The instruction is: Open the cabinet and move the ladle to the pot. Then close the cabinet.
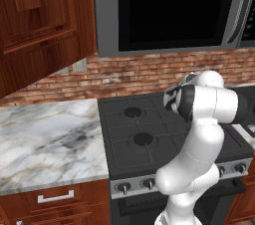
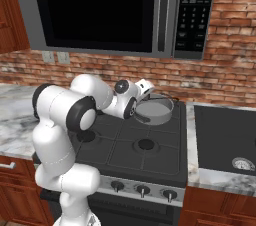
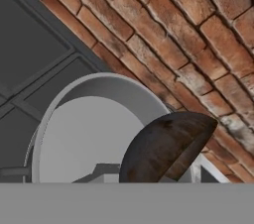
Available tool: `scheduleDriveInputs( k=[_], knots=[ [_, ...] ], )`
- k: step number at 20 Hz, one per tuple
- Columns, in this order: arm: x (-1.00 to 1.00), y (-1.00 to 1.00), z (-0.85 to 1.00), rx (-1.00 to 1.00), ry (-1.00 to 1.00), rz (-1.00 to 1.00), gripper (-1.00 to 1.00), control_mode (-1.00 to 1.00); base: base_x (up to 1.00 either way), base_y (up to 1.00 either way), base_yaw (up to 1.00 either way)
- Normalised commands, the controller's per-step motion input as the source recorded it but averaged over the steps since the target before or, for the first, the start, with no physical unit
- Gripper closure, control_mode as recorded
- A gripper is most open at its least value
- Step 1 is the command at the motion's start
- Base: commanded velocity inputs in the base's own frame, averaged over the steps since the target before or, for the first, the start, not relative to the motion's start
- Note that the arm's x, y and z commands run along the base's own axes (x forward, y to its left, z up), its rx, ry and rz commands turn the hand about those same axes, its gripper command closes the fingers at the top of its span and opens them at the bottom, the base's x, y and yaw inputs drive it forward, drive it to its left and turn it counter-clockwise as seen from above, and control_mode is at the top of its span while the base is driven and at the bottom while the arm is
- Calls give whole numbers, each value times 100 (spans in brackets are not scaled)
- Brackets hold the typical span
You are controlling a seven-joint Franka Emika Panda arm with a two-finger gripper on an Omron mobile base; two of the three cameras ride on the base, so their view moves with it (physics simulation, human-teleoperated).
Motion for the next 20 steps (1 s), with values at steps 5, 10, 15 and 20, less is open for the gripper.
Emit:
scheduleDriveInputs(
  k=[5, 10, 15, 20],
  knots=[
    [1, -7, -4, 0, 0, 0, 100, -100, 0, 0, 0],
    [0, -2, -2, 0, 0, -1, -100, -100, 0, 0, 0],
    [0, 0, -1, 0, 0, -1, -100, -100, 0, 0, 0],
    [0, 0, -1, 0, 0, -1, -100, -100, 0, 0, 0]
  ],
)
